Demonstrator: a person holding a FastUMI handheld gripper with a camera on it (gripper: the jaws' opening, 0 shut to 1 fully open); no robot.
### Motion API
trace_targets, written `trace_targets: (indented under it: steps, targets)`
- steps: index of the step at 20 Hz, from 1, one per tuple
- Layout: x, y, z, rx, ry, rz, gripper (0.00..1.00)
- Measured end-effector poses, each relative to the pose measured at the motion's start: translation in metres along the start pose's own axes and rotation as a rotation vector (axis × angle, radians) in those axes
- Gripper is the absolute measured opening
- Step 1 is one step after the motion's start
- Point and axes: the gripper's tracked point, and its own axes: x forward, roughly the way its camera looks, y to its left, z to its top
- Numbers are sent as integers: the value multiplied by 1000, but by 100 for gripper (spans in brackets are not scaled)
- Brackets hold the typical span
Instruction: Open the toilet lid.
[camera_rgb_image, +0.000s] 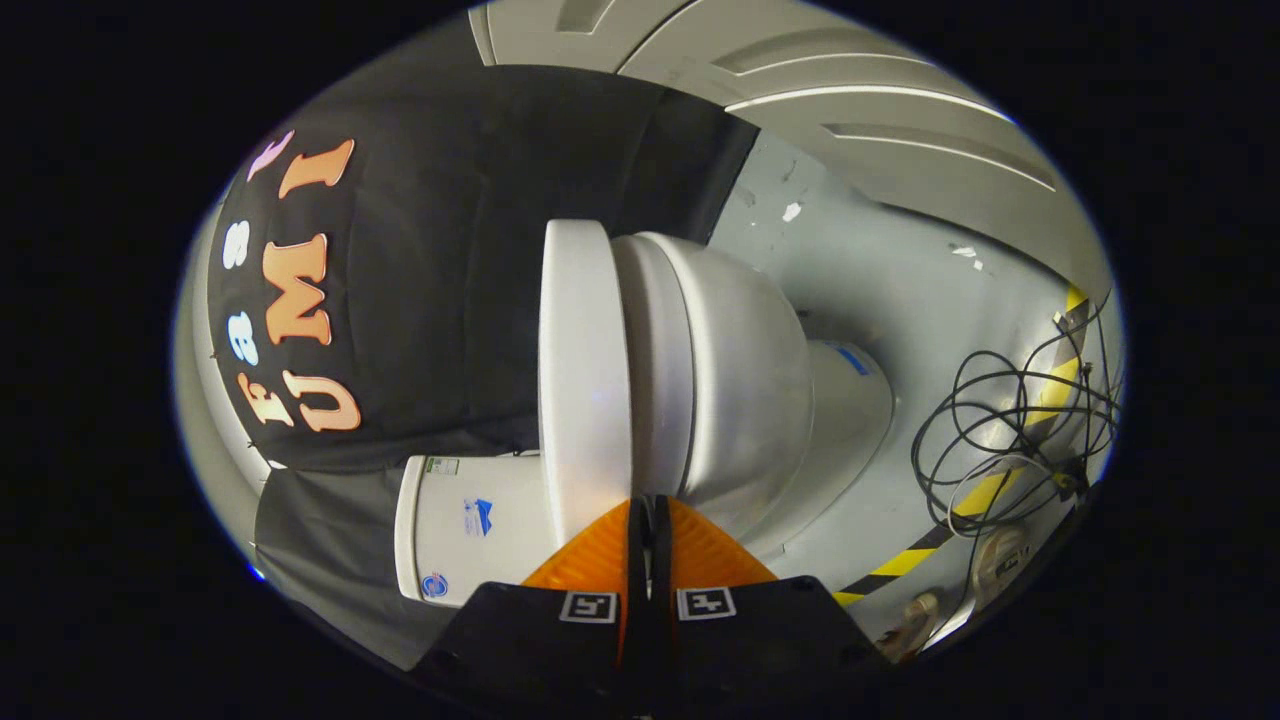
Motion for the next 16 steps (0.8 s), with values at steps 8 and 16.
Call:
trace_targets:
  steps: [8, 16]
  targets:
    - [-1, 5, 3, -127, -116, -66, 8]
    - [-5, 16, 5, -259, -172, -183, 8]
